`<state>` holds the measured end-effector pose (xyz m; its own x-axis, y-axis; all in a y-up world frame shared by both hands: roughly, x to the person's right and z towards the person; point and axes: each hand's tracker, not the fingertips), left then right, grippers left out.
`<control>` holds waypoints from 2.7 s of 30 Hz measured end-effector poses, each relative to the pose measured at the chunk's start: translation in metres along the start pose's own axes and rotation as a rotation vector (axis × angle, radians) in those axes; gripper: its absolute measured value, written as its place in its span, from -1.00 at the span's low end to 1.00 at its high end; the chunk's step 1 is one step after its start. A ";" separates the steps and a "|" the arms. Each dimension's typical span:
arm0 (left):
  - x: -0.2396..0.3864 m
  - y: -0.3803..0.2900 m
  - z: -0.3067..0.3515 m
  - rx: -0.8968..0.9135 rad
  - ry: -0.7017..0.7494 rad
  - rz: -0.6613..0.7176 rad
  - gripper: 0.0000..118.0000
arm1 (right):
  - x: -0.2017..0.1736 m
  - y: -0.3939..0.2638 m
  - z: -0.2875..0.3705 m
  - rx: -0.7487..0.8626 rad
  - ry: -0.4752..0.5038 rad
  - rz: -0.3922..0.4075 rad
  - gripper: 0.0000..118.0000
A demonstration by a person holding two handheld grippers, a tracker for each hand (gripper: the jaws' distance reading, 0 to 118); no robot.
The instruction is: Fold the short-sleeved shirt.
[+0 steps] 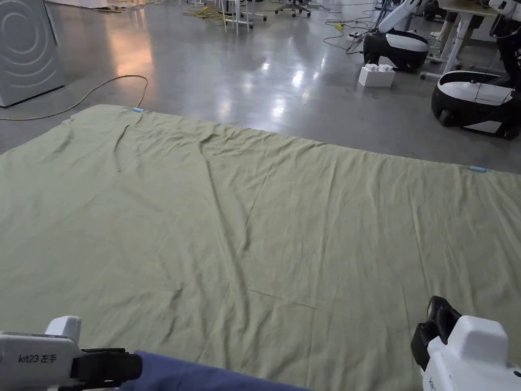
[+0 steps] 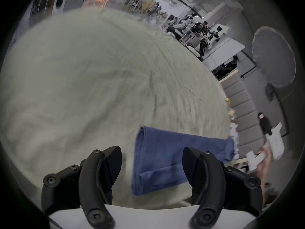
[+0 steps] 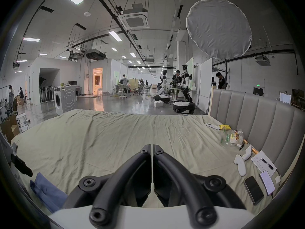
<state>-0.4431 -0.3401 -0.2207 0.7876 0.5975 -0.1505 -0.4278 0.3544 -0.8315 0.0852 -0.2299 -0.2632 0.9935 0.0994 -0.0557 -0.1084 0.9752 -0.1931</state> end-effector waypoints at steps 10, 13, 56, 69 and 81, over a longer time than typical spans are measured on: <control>-0.027 -0.014 -0.037 -0.045 -0.282 0.270 0.30 | 0.002 -0.007 0.000 -0.031 -0.011 0.003 -0.96; -0.025 -0.018 -0.043 -0.052 -0.266 0.275 -0.20 | 0.001 -0.008 0.000 -0.042 -0.009 0.002 -0.96; 0.072 0.023 0.090 0.112 0.026 0.069 -0.81 | 0.003 -0.010 -0.004 -0.043 0.046 -0.007 -0.96; 0.176 -0.020 -0.032 -0.041 -0.062 -0.032 -0.81 | 0.019 -0.023 0.002 -0.074 0.021 -0.026 -0.96; 0.176 -0.056 -0.143 -0.175 0.115 -0.046 -0.81 | 0.042 -0.037 0.010 -0.118 -0.029 -0.056 -0.96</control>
<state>-0.2171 -0.3573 -0.2774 0.8543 0.4940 -0.1617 -0.3143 0.2433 -0.9176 0.1315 -0.2596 -0.2492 0.9985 0.0526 -0.0138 -0.0543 0.9495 -0.3091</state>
